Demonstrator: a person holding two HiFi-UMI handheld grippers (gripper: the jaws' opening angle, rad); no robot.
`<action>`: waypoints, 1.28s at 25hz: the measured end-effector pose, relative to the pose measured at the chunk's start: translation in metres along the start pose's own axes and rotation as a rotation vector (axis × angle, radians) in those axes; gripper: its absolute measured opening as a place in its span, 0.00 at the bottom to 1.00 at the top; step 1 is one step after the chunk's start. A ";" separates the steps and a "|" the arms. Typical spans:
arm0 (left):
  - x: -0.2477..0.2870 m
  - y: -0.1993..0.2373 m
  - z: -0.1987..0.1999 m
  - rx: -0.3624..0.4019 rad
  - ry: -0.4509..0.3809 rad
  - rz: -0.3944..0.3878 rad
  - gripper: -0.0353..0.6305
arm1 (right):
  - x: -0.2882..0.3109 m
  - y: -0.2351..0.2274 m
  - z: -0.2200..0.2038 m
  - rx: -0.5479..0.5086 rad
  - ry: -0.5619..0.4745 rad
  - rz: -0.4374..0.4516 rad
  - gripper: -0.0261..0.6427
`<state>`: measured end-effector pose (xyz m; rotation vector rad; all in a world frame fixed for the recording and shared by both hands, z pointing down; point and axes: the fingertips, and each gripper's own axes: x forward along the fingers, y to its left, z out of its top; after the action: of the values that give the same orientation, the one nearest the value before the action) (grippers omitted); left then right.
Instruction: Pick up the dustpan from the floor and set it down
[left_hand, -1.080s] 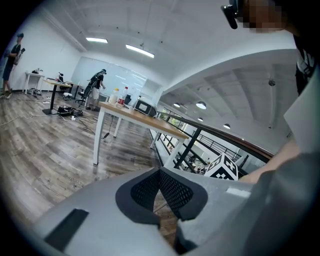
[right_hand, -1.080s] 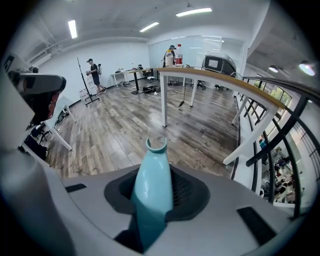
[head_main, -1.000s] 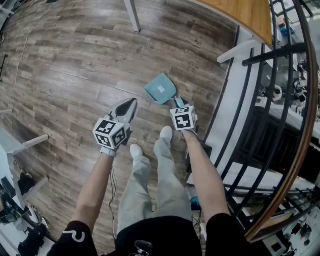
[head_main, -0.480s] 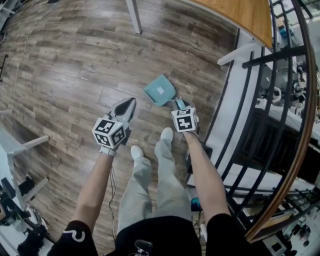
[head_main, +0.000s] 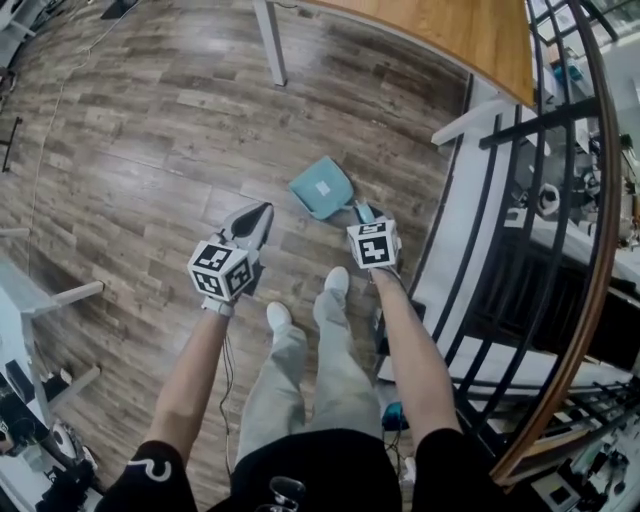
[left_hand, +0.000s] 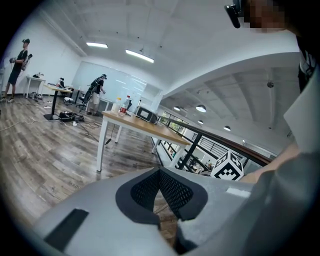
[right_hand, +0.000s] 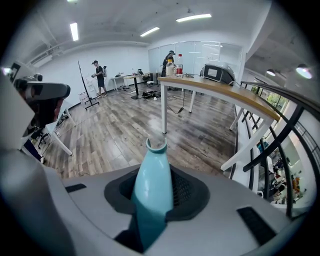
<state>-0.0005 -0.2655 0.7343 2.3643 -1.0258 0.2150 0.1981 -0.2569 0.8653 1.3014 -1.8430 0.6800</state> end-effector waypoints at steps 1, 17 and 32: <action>-0.003 -0.001 0.007 0.005 -0.004 0.000 0.05 | -0.005 0.001 0.007 0.004 0.000 0.001 0.17; -0.092 -0.038 0.102 0.079 -0.066 0.000 0.05 | -0.132 0.043 0.112 -0.032 -0.120 0.030 0.17; -0.215 -0.064 0.165 0.152 -0.167 0.028 0.05 | -0.282 0.100 0.172 -0.065 -0.245 0.033 0.17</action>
<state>-0.1152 -0.1845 0.4941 2.5413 -1.1573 0.1110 0.1078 -0.2062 0.5356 1.3629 -2.0684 0.4911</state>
